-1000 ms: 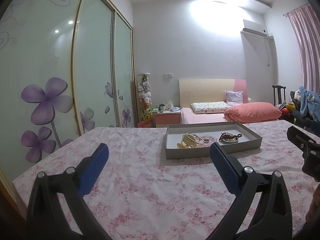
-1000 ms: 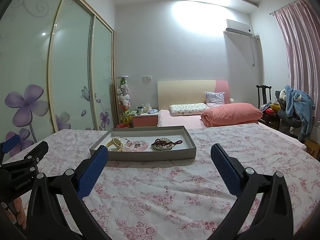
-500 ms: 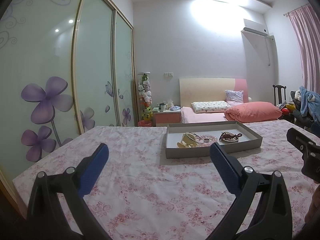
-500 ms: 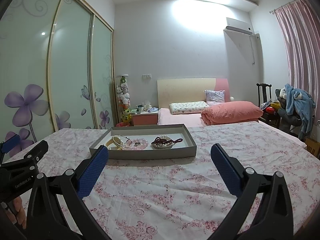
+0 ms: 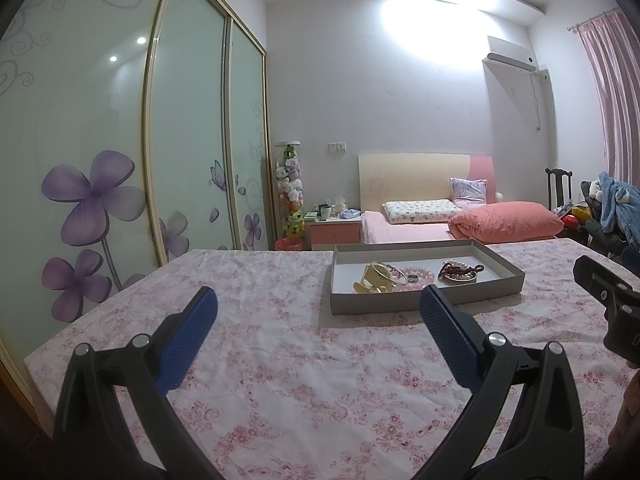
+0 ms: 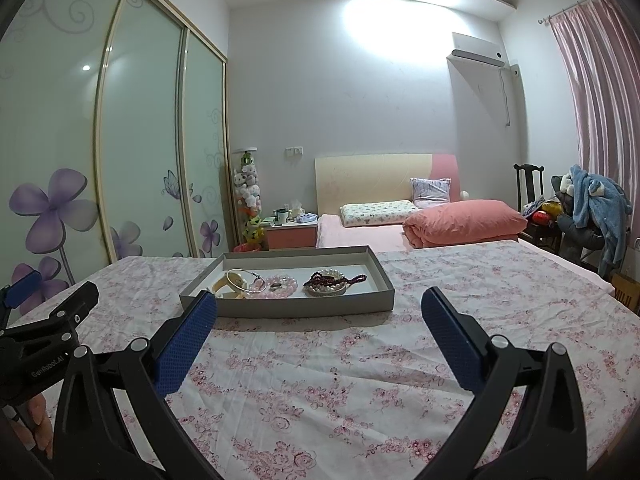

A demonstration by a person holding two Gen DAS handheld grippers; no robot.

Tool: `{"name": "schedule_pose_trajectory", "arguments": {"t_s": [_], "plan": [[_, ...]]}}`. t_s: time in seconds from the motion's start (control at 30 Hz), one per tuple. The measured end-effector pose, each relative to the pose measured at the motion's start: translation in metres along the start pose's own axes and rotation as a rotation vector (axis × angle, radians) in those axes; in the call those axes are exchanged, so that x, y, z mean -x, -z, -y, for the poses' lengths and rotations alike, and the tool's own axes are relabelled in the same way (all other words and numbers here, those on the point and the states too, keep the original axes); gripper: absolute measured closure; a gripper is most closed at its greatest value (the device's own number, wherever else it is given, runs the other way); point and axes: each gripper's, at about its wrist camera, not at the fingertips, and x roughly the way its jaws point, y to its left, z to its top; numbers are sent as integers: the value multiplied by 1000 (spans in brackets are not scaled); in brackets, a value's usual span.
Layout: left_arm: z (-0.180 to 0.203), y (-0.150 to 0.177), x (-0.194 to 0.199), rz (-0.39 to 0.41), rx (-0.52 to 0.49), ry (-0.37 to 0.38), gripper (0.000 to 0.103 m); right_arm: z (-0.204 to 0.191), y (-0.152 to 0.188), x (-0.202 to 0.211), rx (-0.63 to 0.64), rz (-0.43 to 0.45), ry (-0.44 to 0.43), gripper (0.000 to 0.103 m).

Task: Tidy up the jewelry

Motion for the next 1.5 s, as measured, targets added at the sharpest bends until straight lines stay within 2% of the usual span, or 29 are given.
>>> {"name": "schedule_pose_trajectory", "arguments": {"t_s": [1.5], "plan": [[5, 7, -2, -26, 10, 14, 4, -4, -2, 0, -9, -5, -5, 2]]}}
